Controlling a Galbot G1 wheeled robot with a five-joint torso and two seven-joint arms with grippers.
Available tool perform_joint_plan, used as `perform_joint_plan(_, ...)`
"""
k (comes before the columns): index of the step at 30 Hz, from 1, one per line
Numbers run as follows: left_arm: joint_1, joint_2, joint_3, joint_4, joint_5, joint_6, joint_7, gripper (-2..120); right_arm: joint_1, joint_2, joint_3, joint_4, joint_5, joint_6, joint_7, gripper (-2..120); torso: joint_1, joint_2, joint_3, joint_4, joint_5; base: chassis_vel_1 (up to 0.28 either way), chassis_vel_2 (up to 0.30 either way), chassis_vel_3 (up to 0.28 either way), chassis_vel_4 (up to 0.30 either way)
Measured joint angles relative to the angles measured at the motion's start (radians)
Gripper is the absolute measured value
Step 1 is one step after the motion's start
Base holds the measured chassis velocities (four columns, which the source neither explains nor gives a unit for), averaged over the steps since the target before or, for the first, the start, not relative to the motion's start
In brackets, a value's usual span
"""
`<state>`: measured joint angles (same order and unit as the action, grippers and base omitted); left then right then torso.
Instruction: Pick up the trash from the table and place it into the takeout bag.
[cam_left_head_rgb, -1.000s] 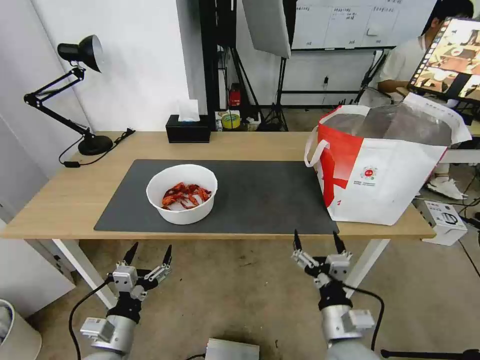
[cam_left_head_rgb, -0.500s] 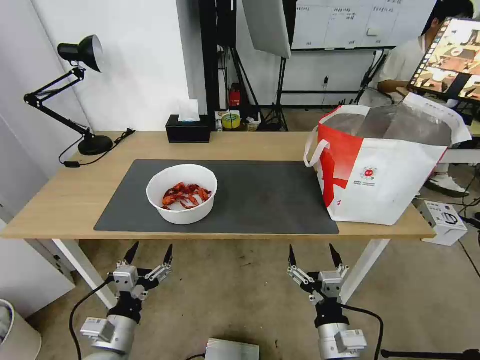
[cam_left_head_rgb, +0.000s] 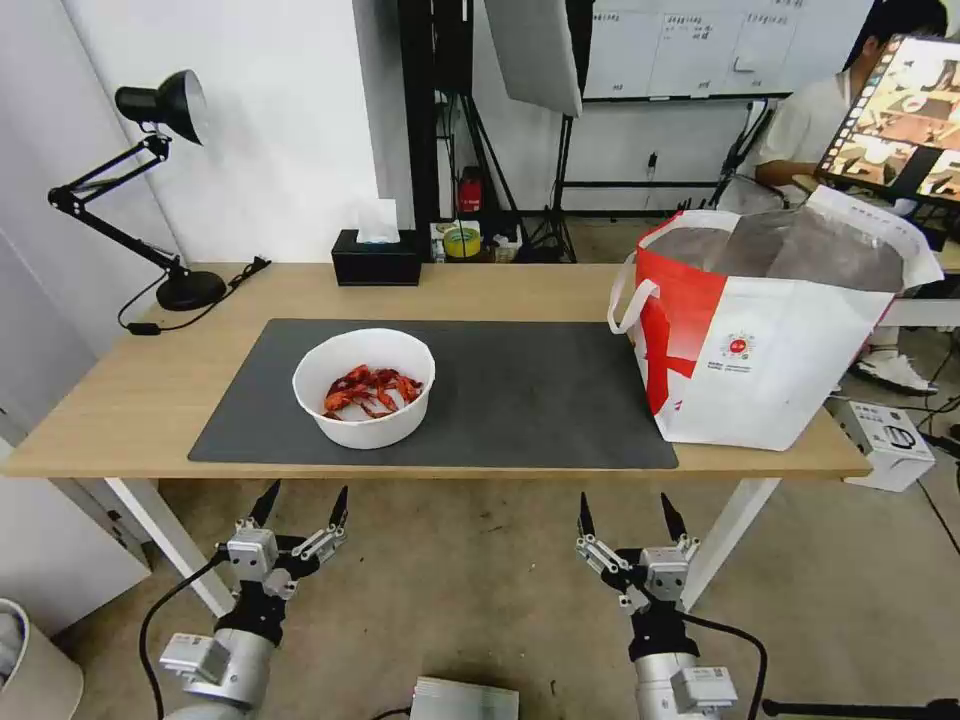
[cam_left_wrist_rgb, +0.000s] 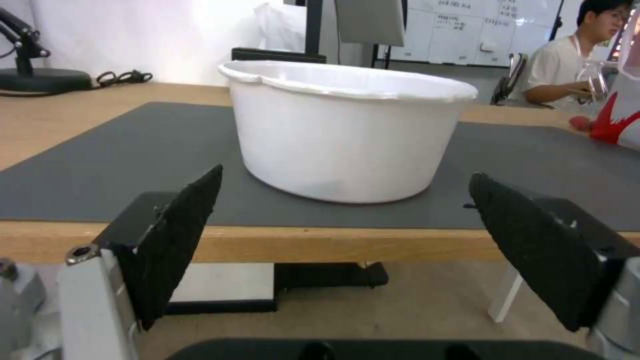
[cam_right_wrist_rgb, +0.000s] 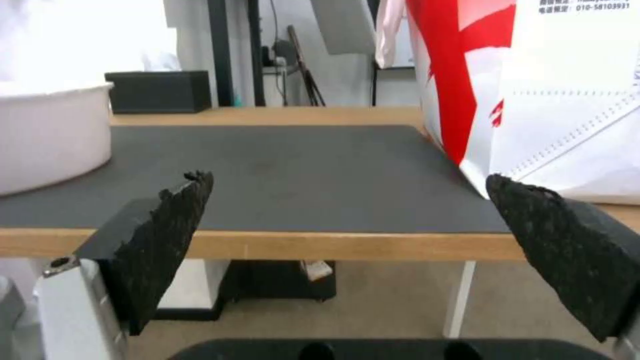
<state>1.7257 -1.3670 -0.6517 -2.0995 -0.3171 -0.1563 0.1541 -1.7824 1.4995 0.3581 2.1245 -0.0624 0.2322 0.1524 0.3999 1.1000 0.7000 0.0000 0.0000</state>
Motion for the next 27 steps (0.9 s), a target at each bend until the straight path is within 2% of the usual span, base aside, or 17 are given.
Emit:
perform_joint_plan(4,-0.003,0.011,-0.006,-0.017,-0.013,0.025,-0.004,100,-0.002,0.001,0.0,0.0,-0.01,-0.005,-0.001,100,0.0,0.0,0.0,0.0,0.0,0.0,0.0,0.0,0.0)
perform_joint_plan(8,-0.014,0.035,-0.022,-0.044,-0.042,0.082,-0.042,100,-0.002,0.001,0.0,0.0,-0.011,-0.006,-0.001,100,0.0,0.0,0.0,0.0001,-0.0001,0.0,0.0,0.0,0.0)
perform_joint_plan(11,-0.023,0.059,-0.038,-0.056,-0.071,0.101,-0.05,100,-0.002,0.001,0.001,0.0,-0.011,-0.007,-0.001,100,0.0,0.0,0.0,0.0,0.0,0.0,0.0,0.0,0.0)
perform_joint_plan(13,-0.046,0.11,-0.062,-0.082,-0.129,0.166,-0.082,100,-0.001,0.001,0.0,0.0,-0.011,-0.007,-0.001,100,0.0,0.0,0.0,0.0002,0.0002,0.0,0.0,0.0,0.0)
perform_joint_plan(14,-0.046,0.11,-0.062,-0.082,-0.129,0.166,-0.082,100,-0.001,0.001,0.0,0.0,-0.011,-0.007,-0.001,100,0.0,0.0,0.0,0.0002,0.0002,0.0,0.0,0.0,0.0)
perform_joint_plan(17,-0.132,0.222,-0.08,-0.106,-0.27,0.295,-0.135,100,-0.001,0.001,0.0,0.001,-0.011,-0.007,-0.001,100,0.0,0.0,0.0,-0.0002,0.0,0.0,0.0,0.0,0.0)
perform_joint_plan(18,-0.132,0.222,-0.08,-0.106,-0.27,0.295,-0.135,100,-0.001,0.001,0.0,0.001,-0.011,-0.007,-0.001,100,0.0,0.0,0.0,-0.0002,0.0,0.0,0.0,0.0,0.0)
perform_joint_plan(21,-0.18,0.324,-0.102,-0.126,-0.392,0.387,-0.168,100,-0.001,0.001,0.0,0.001,-0.011,-0.008,-0.001,100,0.0,0.0,0.0,-0.0002,-0.0002,0.0,0.0,0.0,0.0)
perform_joint_plan(22,-0.198,0.402,-0.135,-0.143,-0.492,0.455,-0.201,100,-0.001,0.0,0.0,0.001,-0.011,-0.008,-0.001,100,0.0,0.0,0.0,0.0,-0.0001,0.0,0.0,0.0,0.0)
perform_joint_plan(23,-0.198,0.402,-0.135,-0.143,-0.492,0.455,-0.201,100,-0.001,0.0,0.0,0.001,-0.011,-0.008,-0.001,100,0.0,0.0,0.0,0.0,-0.0001,0.0,0.0,0.0,0.0)
perform_joint_plan(26,-0.274,0.541,-0.151,-0.123,-0.653,0.539,-0.265,100,-0.001,0.0,0.0,0.001,-0.011,-0.008,-0.001,100,0.0,0.0,0.0,0.0002,0.0,0.0,0.0,0.0,0.0)
perform_joint_plan(27,-0.274,0.541,-0.151,-0.123,-0.653,0.539,-0.265,100,-0.001,0.0,0.0,0.001,-0.011,-0.008,-0.001,100,0.0,0.0,0.0,0.0002,0.0,0.0,0.0,0.0,0.0)
